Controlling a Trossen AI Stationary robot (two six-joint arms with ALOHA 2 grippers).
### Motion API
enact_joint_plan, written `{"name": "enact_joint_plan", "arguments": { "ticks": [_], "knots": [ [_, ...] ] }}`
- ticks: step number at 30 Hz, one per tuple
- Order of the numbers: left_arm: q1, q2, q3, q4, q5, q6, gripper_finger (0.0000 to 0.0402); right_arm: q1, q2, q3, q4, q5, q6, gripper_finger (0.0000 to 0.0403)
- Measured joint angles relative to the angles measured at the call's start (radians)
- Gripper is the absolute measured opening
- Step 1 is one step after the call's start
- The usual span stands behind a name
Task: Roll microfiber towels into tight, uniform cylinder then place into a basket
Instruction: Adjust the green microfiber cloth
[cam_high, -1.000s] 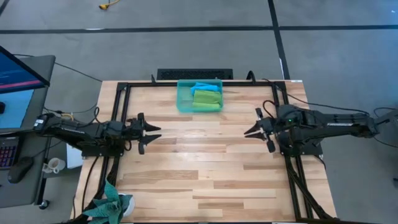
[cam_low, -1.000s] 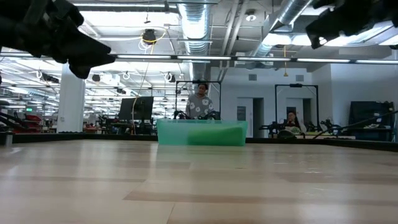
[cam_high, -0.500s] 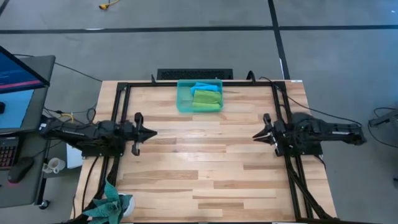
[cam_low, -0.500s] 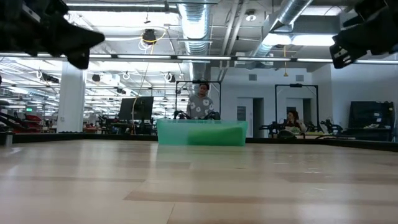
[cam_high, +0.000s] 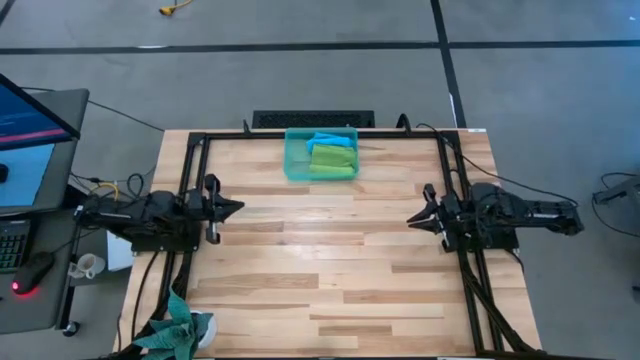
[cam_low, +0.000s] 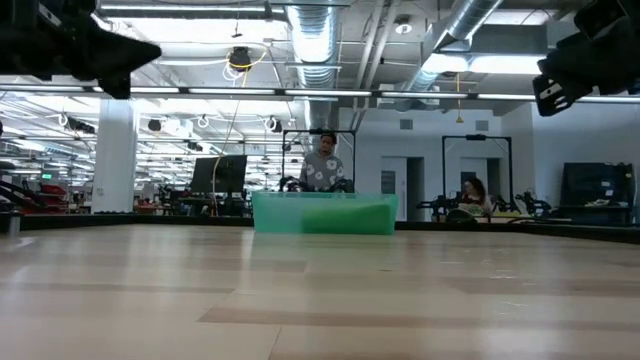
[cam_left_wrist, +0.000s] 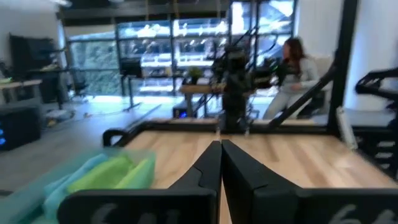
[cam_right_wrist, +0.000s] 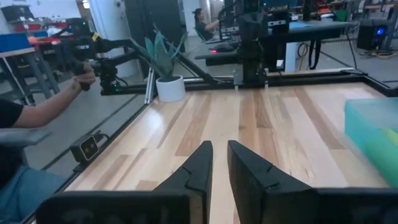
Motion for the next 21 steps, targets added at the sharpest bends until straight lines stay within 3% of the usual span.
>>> {"name": "enact_joint_plan", "arguments": {
  "ticks": [21],
  "knots": [
    [0.000,0.019,-0.074,0.018,-0.002,0.006,0.0000,0.000,0.061,-0.072,0.043,0.077,0.024,0.0071]
  ]
}}
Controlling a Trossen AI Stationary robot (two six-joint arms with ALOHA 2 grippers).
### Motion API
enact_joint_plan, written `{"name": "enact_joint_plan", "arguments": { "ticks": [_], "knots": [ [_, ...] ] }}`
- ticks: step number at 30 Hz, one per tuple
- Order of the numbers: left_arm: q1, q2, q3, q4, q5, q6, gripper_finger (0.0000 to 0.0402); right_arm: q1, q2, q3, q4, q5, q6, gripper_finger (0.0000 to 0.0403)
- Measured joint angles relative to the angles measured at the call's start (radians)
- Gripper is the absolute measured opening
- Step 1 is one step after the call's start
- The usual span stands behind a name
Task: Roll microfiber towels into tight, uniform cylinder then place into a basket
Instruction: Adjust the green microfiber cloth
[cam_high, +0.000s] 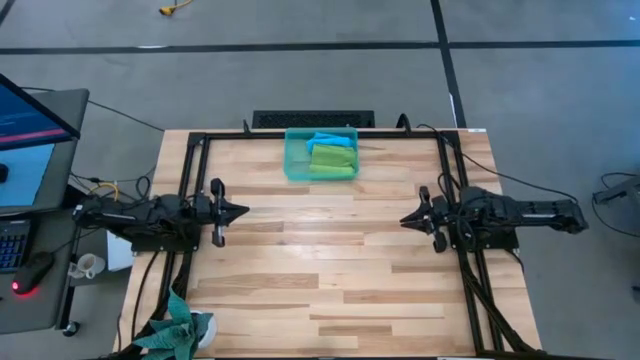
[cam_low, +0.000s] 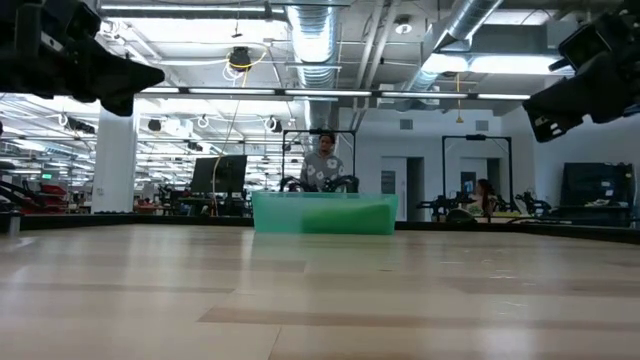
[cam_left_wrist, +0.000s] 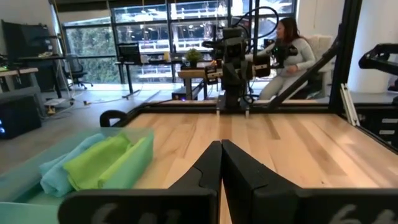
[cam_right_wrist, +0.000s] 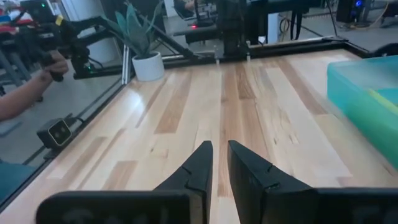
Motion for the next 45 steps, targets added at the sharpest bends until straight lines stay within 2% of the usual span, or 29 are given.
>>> {"name": "enact_joint_plan", "arguments": {
  "ticks": [9,14,19,24,31,35,45],
  "knots": [
    [0.000,0.000,-0.001,0.000,0.004,-0.087,0.0000,-0.005,0.005,0.000,0.036,0.007,-0.004,0.0071],
    [0.000,0.000,-0.001,-0.001,0.004,-0.094,0.0000,-0.037,0.005,0.017,0.190,0.105,-0.058,0.0071],
    [0.000,0.000,-0.002,-0.001,0.004,-0.094,0.0000,-0.102,0.052,0.136,0.198,0.165,-0.148,0.0071],
    [0.000,0.000,-0.003,-0.001,0.004,-0.094,0.0000,-0.184,0.215,0.298,0.187,0.183,-0.239,0.0071],
    [0.000,0.000,-0.003,-0.001,0.005,-0.094,0.0000,-0.364,0.528,0.510,0.002,0.236,-0.298,0.0071],
    [0.000,0.000,-0.003,-0.001,0.005,-0.099,0.0000,-0.447,0.677,0.545,-0.020,0.225,-0.320,0.0071],
    [0.000,0.000,-0.004,-0.001,0.006,-0.085,0.0000,-0.601,1.035,0.620,0.042,0.106,-0.368,0.0071]
  ]
}}
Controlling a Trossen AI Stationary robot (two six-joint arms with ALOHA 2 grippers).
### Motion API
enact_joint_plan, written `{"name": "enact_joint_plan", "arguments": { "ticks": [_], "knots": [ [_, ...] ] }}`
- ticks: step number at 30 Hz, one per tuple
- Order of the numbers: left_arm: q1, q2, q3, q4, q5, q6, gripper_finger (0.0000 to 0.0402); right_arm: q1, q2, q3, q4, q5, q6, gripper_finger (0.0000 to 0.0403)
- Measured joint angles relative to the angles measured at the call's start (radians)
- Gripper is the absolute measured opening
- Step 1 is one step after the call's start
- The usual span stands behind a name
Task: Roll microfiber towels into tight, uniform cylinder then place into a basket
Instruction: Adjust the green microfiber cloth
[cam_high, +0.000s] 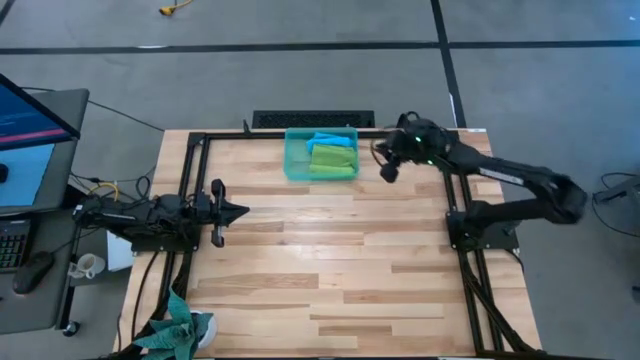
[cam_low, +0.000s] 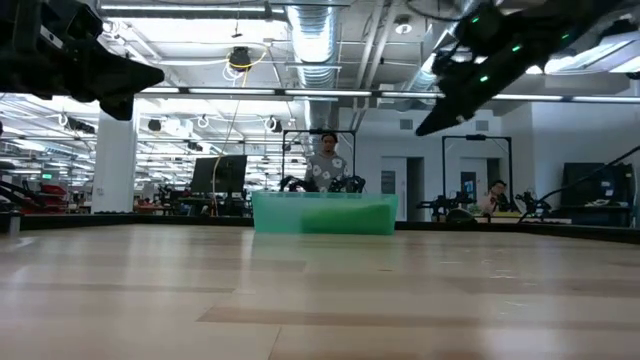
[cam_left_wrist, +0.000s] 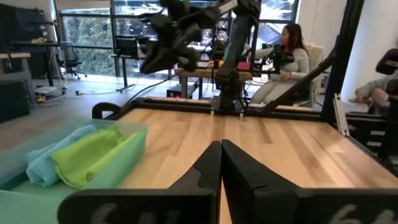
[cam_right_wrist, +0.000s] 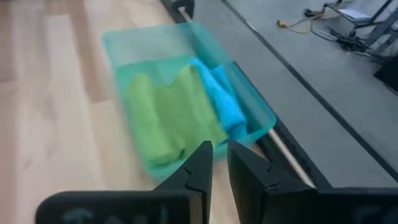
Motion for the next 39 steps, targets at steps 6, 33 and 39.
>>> {"name": "enact_joint_plan", "arguments": {
  "ticks": [6,33,39],
  "knots": [
    [0.000,0.000,0.000,0.000,0.000,0.059,0.0000,-0.038,0.240,0.142,0.024,-0.002,-0.006,0.0099],
    [0.000,0.000,0.000,0.000,-0.007,0.167,0.0000,-0.029,0.828,0.645,-0.220,-0.159,-0.246,0.0146],
    [0.000,0.000,0.000,0.000,-0.008,0.167,0.0000,-0.033,0.851,0.671,-0.221,-0.157,-0.246,0.0151]
  ]
}}
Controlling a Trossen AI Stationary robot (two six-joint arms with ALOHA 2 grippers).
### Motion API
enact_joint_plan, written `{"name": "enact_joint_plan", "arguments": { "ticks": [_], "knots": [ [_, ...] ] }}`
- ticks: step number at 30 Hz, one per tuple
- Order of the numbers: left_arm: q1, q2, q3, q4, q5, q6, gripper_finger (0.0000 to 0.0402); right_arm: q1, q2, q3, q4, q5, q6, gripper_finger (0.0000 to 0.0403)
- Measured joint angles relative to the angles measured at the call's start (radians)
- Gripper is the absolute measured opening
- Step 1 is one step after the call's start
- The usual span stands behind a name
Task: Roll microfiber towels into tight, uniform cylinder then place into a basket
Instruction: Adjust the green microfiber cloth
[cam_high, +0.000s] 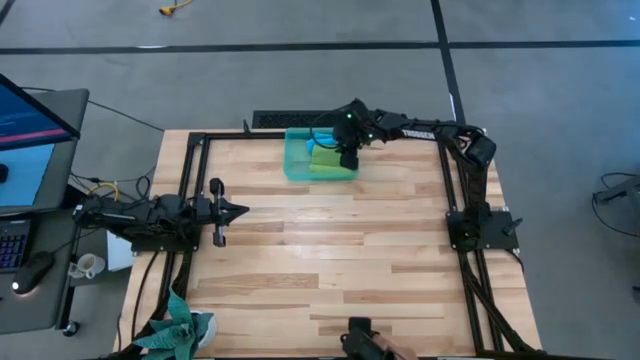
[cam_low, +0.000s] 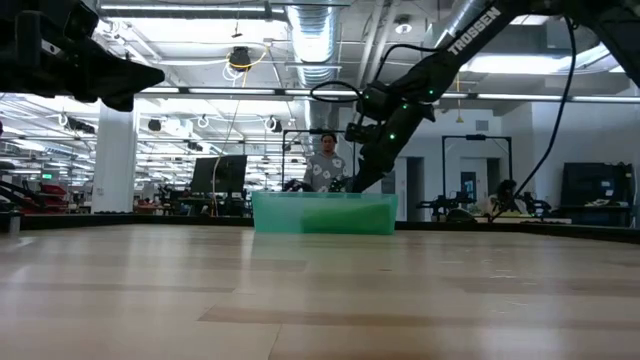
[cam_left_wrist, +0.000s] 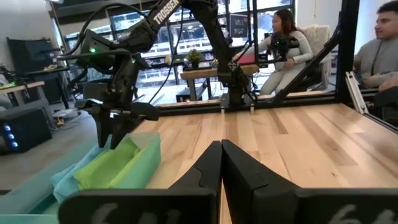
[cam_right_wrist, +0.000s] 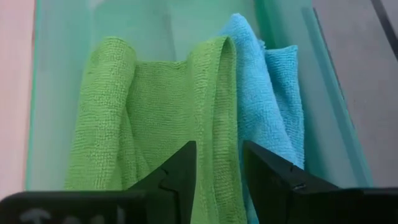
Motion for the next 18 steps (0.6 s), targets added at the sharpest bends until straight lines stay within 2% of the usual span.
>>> {"name": "enact_joint_plan", "arguments": {
  "ticks": [18],
  "knots": [
    [0.000,0.000,0.000,0.000,-0.003,-0.003,0.0000,-0.012,0.018,0.000,-0.033,-0.004,0.012,0.0153]
  ]
}}
